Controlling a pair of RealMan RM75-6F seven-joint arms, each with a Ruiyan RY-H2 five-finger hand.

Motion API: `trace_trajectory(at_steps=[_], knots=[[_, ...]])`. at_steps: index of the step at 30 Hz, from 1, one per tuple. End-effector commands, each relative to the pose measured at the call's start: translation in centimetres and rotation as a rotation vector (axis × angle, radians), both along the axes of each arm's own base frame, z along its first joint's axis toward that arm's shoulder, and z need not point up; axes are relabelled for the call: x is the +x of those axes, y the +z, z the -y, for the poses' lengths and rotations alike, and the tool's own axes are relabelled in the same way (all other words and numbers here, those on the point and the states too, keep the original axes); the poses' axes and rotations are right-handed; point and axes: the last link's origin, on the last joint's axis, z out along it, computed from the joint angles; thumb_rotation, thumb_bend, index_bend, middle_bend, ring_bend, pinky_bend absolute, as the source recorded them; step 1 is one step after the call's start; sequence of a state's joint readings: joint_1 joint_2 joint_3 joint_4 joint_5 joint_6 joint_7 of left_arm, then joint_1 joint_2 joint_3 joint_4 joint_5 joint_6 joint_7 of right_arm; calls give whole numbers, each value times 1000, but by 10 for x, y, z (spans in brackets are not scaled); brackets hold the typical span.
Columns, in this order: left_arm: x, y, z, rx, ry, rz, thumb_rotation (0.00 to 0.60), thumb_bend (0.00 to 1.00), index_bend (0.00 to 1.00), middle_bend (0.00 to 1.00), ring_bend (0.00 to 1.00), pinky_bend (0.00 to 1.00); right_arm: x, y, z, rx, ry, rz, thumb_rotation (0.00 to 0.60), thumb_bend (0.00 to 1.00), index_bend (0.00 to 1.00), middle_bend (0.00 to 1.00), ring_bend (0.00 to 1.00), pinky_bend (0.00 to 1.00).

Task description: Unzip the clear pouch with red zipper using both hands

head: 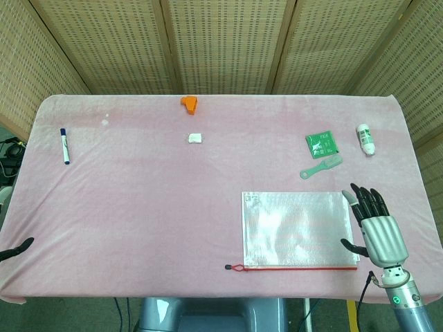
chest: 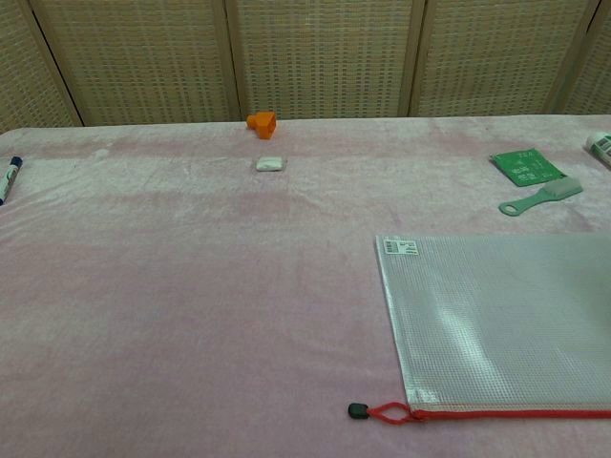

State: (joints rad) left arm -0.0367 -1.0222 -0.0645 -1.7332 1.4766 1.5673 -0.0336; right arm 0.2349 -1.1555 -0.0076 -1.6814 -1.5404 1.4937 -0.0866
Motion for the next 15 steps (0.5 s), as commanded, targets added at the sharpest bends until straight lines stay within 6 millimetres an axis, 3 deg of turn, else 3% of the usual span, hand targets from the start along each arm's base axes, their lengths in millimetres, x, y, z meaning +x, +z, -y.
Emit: trace_trajectory(at_steps=[1,4,5,6,7,8,10,13,15], knots=[[0,0,0,0,0,1,600,0,0,0,0,0,2,-2,1,12,17,0,600,0,0,0,0,0],[0,0,-2,1,-1,3,600,0,0,0,0,0,13,-9,7,48,72,10,600,0,0,36,27,0],[0,0,-3,0,-1,2,600,0,0,0,0,0,20,-12,12,70,108,-4,600,0,0,105,94,11],[0,0,-3,-1,-1,1,600,0,0,0,0,0,27,-14,18,90,137,-15,600,0,0,257,244,79],[0,-1,-4,-2,0,1,600,0,0,0,0,0,31,-17,22,106,154,-22,600,0,0,454,435,225],[0,-2,-5,-4,1,-1,600,0,0,0,0,0,42,-24,31,159,188,-41,600,0,0,577,556,360],[-1,-3,-7,-7,6,-5,600,0,0,0,0,0,57,-34,43,249,209,-55,600,0,9,801,754,737],[-3,-4,-11,-10,19,-4,600,0,0,0,0,0,81,-53,56,377,241,-65,600,0,99,894,841,948],[-4,-4,-13,-14,24,-5,600,0,0,0,0,0,92,-64,60,448,243,-74,600,0,172,926,876,993]])
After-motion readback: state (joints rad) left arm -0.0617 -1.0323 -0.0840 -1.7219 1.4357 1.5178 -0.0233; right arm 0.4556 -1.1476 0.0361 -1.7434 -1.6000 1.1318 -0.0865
